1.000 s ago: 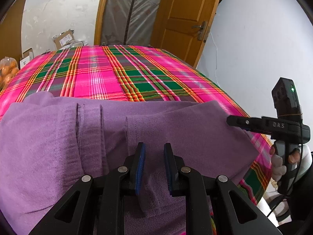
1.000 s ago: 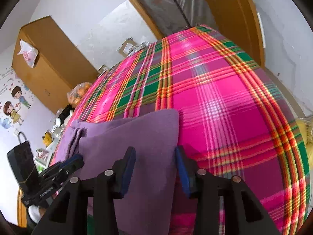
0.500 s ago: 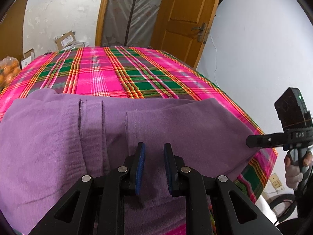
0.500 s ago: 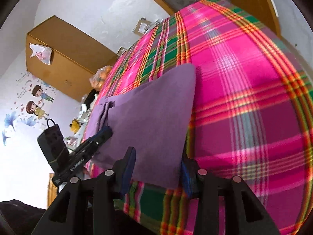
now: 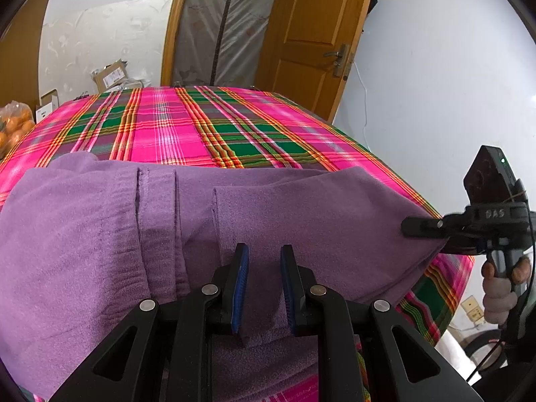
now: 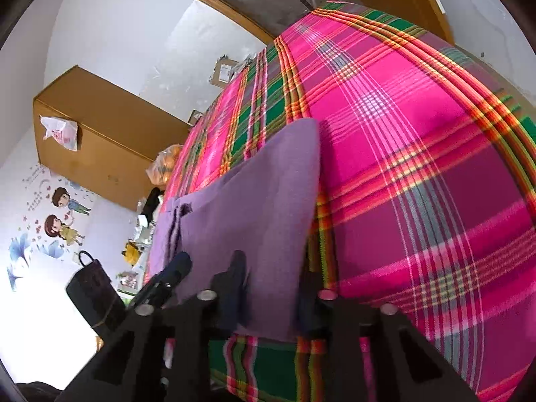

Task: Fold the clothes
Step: 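Grasp the edge of the lilac garment with the right gripper, then lift the held edge with the right gripper and fold it over the stack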

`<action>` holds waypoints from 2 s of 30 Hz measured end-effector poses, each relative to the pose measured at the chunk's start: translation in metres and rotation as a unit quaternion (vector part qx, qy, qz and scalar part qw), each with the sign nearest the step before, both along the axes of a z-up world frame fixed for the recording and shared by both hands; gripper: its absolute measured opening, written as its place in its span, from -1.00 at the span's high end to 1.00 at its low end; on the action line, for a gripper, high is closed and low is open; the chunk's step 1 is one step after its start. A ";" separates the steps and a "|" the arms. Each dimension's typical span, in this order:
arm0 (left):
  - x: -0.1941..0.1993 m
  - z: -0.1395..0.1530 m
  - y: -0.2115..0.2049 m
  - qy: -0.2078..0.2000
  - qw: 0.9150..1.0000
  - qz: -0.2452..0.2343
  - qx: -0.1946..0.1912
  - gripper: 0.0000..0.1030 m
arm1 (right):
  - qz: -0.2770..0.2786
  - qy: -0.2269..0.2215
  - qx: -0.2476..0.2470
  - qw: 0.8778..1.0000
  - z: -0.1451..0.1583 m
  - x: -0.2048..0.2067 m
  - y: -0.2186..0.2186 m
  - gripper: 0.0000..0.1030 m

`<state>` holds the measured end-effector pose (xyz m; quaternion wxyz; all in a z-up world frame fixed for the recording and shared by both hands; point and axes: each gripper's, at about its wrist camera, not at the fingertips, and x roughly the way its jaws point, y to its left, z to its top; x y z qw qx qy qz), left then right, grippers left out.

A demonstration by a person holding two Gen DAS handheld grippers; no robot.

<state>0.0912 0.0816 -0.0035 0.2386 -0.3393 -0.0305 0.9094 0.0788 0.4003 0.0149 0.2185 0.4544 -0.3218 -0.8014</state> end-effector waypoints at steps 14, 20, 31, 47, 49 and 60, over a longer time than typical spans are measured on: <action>0.010 0.008 -0.012 -0.002 1.000 0.006 0.020 0.61 | 0.010 0.079 -0.008 0.997 0.045 0.001 -0.016 0.70; 0.021 0.020 -0.024 0.023 0.999 0.022 0.037 0.61 | 0.031 0.119 -0.008 0.992 0.073 0.000 -0.029 0.70; 0.019 0.025 -0.053 0.016 0.996 0.077 0.044 0.61 | 0.072 0.169 -0.004 0.983 0.116 -0.002 -0.062 0.70; 0.025 0.014 -0.076 -0.004 0.995 0.080 0.059 0.61 | 0.171 0.223 0.010 0.960 0.161 -0.009 -0.155 0.70; 0.029 0.016 -0.085 0.000 0.994 0.090 0.064 0.61 | 0.187 0.225 0.014 0.956 0.163 -0.011 -0.172 0.70; 0.049 0.015 -0.158 0.004 0.980 0.181 0.077 0.61 | 0.267 0.203 0.025 0.942 0.143 -0.030 -0.262 0.70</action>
